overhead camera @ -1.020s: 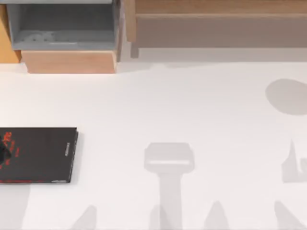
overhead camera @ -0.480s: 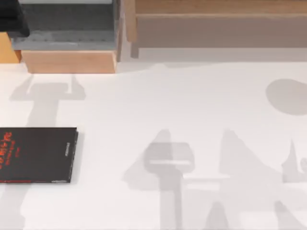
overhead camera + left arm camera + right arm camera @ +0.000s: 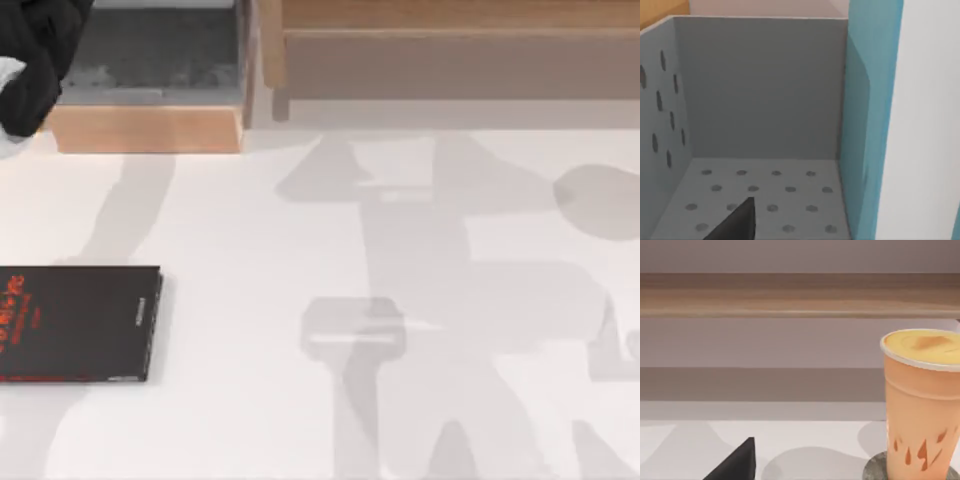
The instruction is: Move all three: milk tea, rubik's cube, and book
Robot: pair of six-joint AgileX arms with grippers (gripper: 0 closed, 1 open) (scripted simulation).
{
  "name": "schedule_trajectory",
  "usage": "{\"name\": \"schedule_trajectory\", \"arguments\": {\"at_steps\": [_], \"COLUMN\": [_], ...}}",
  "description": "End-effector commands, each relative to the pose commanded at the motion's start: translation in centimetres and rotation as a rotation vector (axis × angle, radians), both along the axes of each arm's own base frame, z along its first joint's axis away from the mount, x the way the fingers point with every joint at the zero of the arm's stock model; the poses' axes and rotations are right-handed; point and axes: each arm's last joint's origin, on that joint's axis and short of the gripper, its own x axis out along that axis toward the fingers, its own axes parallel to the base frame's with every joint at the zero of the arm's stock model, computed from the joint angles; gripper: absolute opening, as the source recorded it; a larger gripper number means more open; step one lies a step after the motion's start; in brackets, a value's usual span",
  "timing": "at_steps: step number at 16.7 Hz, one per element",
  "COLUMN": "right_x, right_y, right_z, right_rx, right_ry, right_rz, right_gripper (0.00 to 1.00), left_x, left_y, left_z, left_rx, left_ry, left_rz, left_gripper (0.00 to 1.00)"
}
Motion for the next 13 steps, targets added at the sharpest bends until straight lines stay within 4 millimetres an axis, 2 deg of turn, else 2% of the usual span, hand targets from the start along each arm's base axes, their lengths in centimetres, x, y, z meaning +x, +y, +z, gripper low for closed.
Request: {"name": "schedule_trajectory", "arguments": {"at_steps": [2,4,10,13], "right_x": [0.0,0.0,0.0,0.0], "right_y": [0.0,0.0,0.0,0.0], "right_z": [0.0,0.0,0.0,0.0], "right_rx": [0.0,0.0,0.0,0.0], "right_ry": [0.0,0.0,0.0,0.0], "right_rz": [0.0,0.0,0.0,0.0], "right_gripper": [1.0,1.0,1.0,1.0], "left_x": [1.9,2.9,3.1,4.2], "left_y": [-0.9,-1.4,-1.2,-1.4], "left_z": [-0.5,-0.8,-0.9,-0.9], "left_rx": [-0.004,-0.006,-0.006,-0.006], "left_ry": [-0.028,-0.044,-0.044,-0.047], "left_rz": [0.0,0.0,0.003,0.0], "left_gripper": [1.0,1.0,1.0,1.0]}}
